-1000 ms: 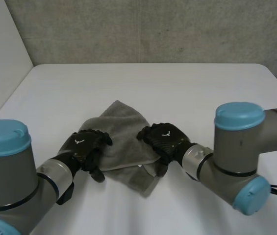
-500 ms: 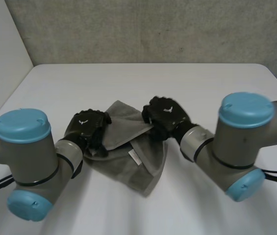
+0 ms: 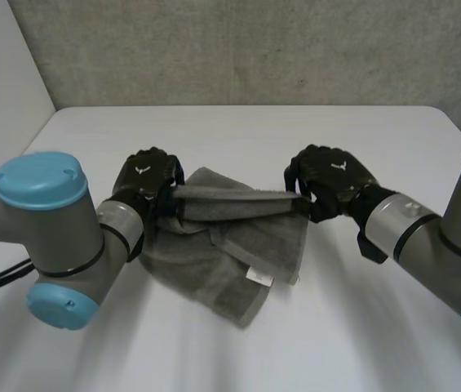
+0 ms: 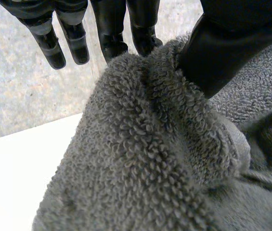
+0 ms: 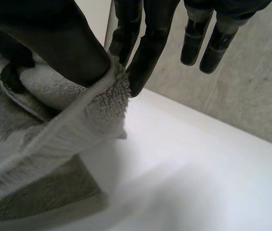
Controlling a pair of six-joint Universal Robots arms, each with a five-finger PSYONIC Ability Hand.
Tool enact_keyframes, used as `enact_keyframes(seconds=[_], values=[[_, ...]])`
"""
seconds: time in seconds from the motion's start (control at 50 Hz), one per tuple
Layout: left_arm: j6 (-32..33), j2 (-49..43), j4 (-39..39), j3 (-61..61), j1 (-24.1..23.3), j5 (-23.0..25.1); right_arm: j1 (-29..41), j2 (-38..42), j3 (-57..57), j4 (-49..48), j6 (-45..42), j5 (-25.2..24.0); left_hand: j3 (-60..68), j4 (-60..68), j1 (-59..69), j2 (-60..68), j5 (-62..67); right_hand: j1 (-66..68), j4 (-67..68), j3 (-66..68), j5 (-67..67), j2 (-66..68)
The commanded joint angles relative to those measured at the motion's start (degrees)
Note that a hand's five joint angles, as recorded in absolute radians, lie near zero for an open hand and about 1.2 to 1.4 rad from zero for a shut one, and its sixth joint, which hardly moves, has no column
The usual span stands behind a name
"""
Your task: Fold the towel.
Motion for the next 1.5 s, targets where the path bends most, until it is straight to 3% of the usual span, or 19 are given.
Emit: enact_keyframes(seconds=[0.02, 0.08, 0.18, 0.24, 0.32, 0.42, 0.46, 0.56, 0.62, 0.7, 0.72, 0.74, 0.76, 0.8, 0.86, 1.14, 1.3, 1.42, 1.5], values=[[4.8, -1.2, -0.6, 12.7, 0.0, 2.4, 0.4, 3.6, -11.2, -0.2, 1.0, -4.3, -3.3, -3.8, 7.1, 5.8, 6.8, 4.2, -4.4, -3.0, 3.4, 5.1], [6.7, -1.2, -1.0, 17.6, 0.0, 4.2, 1.0, 4.6, -21.6, -0.2, 3.5, -3.7, -3.3, -3.8, 7.1, 5.8, 6.8, 4.2, -4.4, -3.0, 3.4, 5.1], [8.3, 2.3, -3.8, 36.5, -0.2, 9.5, 1.8, 2.1, -35.7, -2.0, 10.6, -1.4, -3.3, -3.8, 7.1, 5.8, 6.8, 4.2, -4.4, -3.0, 3.4, 5.1], [8.2, 4.8, -3.9, 39.7, -0.3, 10.2, 1.3, -2.6, -38.1, -7.1, 16.9, 2.3, -3.3, -3.8, 7.1, 5.8, 6.8, 4.2, -4.4, -3.0, 3.4, 5.1], [6.4, 11.3, -3.3, 41.6, 0.3, 13.3, 1.0, -6.8, -35.5, -11.8, 21.5, 2.9, -3.3, -3.8, 7.1, 5.8, 6.8, 4.2, -4.4, -3.0, 3.4, 5.1], [2.9, 14.0, -3.3, 34.7, 0.6, 16.4, -0.7, -9.9, -27.8, -12.1, 20.9, -0.8, -3.3, -3.8, 7.1, 5.8, 6.8, 4.2, -4.4, -3.0, 3.4, 5.1], [2.6, 14.3, -3.2, 30.1, 1.2, 17.6, -2.5, -11.5, -22.2, -10.4, 17.6, -3.9, -3.3, -3.8, 7.1, 5.8, 6.8, 4.2, -4.4, -3.0, 3.4, 5.1], [2.9, 13.6, -2.9, 12.9, 4.6, 21.3, -4.8, -12.0, -13.1, -6.0, 9.4, -7.2, -3.3, -3.8, 2.6, 1.3, 2.3, 4.2, -4.4, -3.0, 3.4, 5.1], [2.9, 12.9, -2.9, 9.2, 4.8, 21.6, -4.8, -12.1, -10.0, -4.5, 6.7, -7.9, -3.3, -3.8, -0.8, -2.1, -1.1, 4.2, -4.4, -3.0, 3.4, 5.1], [5.0, 8.9, -3.1, 1.9, 4.8, 21.7, -5.1, -12.0, 1.4, -0.4, -2.8, -9.6, -3.3, -3.8, -7.0, -8.3, -7.3, 4.2, -4.4, -3.0, 3.4, 5.1], [9.1, 6.5, -3.2, -1.4, 4.9, 21.7, -5.2, -12.0, 4.1, 0.3, -5.3, -10.2, -3.3, -3.8, -13.3, -14.6, -13.7, 4.2, -4.4, -3.0, 3.4, 5.1], [14.6, 4.3, -3.3, -3.9, 4.9, 21.4, -5.2, -12.0, 6.2, 0.8, -7.4, -10.8, -3.3, -3.8, -20.4, -21.7, -20.7, 4.2, -4.4, -3.0, 3.4, 5.1], [14.6, 4.3, -3.3, -3.9, 4.9, 21.4, -5.3, -11.7, 7.7, 1.2, -9.3, -11.5, -3.3, -3.8, -20.5, -21.8, -20.8, 4.2, -4.4, -3.0, 3.4, 5.1], [22.5, 2.6, -3.7, -5.6, 4.8, 20.6, -5.3, -11.5, 8.4, 1.5, -10.2, -11.7, -3.3, -3.8, -28.2, -29.5, -28.5, 4.2, -4.4, -3.0, 3.4, 5.1], [25.0, 2.5, -3.6, -5.9, 4.8, 19.2, -5.6, -11.3, 9.0, 2.4, -10.9, -12.3, -3.3, -3.8, -31.9, -33.2, -32.2, 4.2, -4.4, -3.0, 3.4, 5.1], [21.6, 3.0, -3.0, -5.5, 3.5, 12.0, -6.5, -10.8, 8.6, 2.1, -9.3, -9.9, -3.3, -3.8, -44.5, -45.8, -44.8, 4.2, -4.4, -3.0, 3.4, 5.1], [15.1, 4.3, -3.0, -9.5, -1.8, 6.0, -6.9, -8.8, 7.4, -1.3, -1.8, -3.6, -3.3, -3.8, -45.4, -46.7, -45.7, 4.2, -4.4, -3.0, 3.4, 5.1], [12.4, 5.0, -3.0, -10.6, -4.0, 3.2, -9.9, -6.8, 6.7, -1.3, -1.4, -3.0, -3.3, -3.8, -44.7, -46.0, -45.0, 4.2, -4.4, -3.0, 3.4, 5.1], [12.6, 4.6, -2.9, -10.6, -5.8, -1.7, -11.3, -6.9, 6.3, -1.3, -1.2, -2.9, -3.3, -3.8, -43.8, -45.1, -44.2, 4.2, -4.4, -3.0, 3.4, 5.1]])
